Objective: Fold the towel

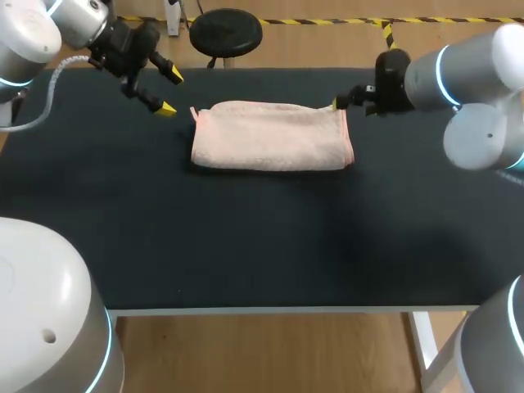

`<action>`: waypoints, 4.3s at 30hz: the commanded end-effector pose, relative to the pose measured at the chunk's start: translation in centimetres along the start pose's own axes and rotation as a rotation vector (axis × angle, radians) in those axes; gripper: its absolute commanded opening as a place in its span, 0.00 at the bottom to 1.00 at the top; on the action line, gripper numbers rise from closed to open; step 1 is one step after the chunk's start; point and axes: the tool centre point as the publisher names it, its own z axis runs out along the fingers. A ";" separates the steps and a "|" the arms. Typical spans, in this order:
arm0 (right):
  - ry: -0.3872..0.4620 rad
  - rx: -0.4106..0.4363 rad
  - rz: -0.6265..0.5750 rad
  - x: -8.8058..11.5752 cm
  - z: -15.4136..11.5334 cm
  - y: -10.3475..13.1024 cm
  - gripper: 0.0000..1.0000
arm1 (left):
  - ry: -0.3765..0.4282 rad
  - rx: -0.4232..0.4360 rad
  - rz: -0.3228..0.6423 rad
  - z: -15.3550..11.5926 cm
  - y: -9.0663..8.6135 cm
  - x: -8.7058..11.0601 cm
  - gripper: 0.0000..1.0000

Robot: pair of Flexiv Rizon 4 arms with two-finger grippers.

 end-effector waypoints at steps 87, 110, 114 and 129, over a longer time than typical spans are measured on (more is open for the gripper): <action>0.320 0.322 0.228 -0.9 8.0 -3.6 1.00 | -0.001 0.001 0.002 0.0 0.0 0.0 1.00; 0.107 0.341 0.202 1.2 8.3 -3.5 0.00 | -0.001 0.001 0.002 0.0 0.0 0.0 1.00; 0.037 0.324 0.170 2.8 8.3 -2.5 0.00 | -0.001 0.001 0.002 0.0 0.0 0.0 1.00; -0.081 0.293 -0.028 15.2 12.6 2.9 0.00 | -0.001 0.001 0.002 0.0 0.0 0.0 1.00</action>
